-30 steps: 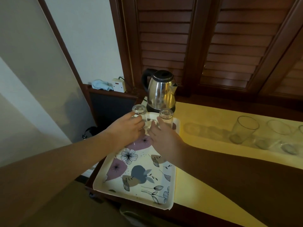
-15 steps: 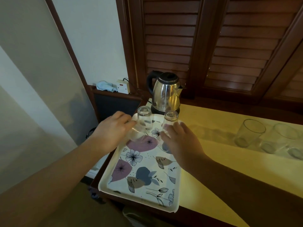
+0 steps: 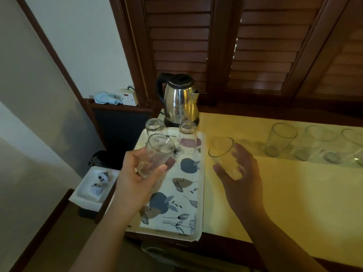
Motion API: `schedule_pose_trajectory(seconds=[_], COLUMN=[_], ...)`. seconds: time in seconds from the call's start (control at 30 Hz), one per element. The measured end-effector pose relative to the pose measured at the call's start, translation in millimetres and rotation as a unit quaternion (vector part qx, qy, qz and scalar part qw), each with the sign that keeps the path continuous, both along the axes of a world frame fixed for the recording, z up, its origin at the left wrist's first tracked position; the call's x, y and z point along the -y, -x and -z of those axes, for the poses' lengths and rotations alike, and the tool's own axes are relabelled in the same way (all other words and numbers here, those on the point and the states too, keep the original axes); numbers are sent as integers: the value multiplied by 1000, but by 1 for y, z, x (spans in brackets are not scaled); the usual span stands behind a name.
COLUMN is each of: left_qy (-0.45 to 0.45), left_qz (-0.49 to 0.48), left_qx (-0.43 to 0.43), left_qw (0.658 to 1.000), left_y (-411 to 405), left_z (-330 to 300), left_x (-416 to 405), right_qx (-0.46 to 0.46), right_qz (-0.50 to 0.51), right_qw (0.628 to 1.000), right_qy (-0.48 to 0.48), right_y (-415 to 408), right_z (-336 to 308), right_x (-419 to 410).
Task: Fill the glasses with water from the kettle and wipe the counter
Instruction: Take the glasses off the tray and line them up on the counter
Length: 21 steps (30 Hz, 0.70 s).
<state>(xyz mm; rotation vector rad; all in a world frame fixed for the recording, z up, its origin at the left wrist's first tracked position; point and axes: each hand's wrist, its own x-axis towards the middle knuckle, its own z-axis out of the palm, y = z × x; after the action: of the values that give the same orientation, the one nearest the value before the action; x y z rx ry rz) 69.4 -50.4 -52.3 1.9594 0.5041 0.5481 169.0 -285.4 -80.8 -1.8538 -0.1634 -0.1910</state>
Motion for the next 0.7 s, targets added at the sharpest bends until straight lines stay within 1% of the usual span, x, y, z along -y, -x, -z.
schedule_pose_trajectory(seconds=[0.1,0.17,0.27,0.43,0.53,0.7], left_qy=[59,99,129,174,200,199], left_qz=[33,56,76,90,131,160], left_qx=[1,4,20,1,-4,-25], left_qw=[998,993,988,981,971,967], left_y=[-11,-19,-36,-67,-86,-113], left_z=[2,1,3,7,8,11], left_x=[34,59,91,148,190,258], right_qx=[-62,-90,-111,-113,-117,-105], right_qz=[-1,-6,-20,-18,-24,-4], right_qw=[992,985,973,968,968,972], right_qy=[-109,-149,-203,-224,-223,-210], right_y=[0,-2,-10,-24,-33,-53], right_z=[-6,-9,-13,-13,-12,-7], right_x=[21,36,66,122,161,231])
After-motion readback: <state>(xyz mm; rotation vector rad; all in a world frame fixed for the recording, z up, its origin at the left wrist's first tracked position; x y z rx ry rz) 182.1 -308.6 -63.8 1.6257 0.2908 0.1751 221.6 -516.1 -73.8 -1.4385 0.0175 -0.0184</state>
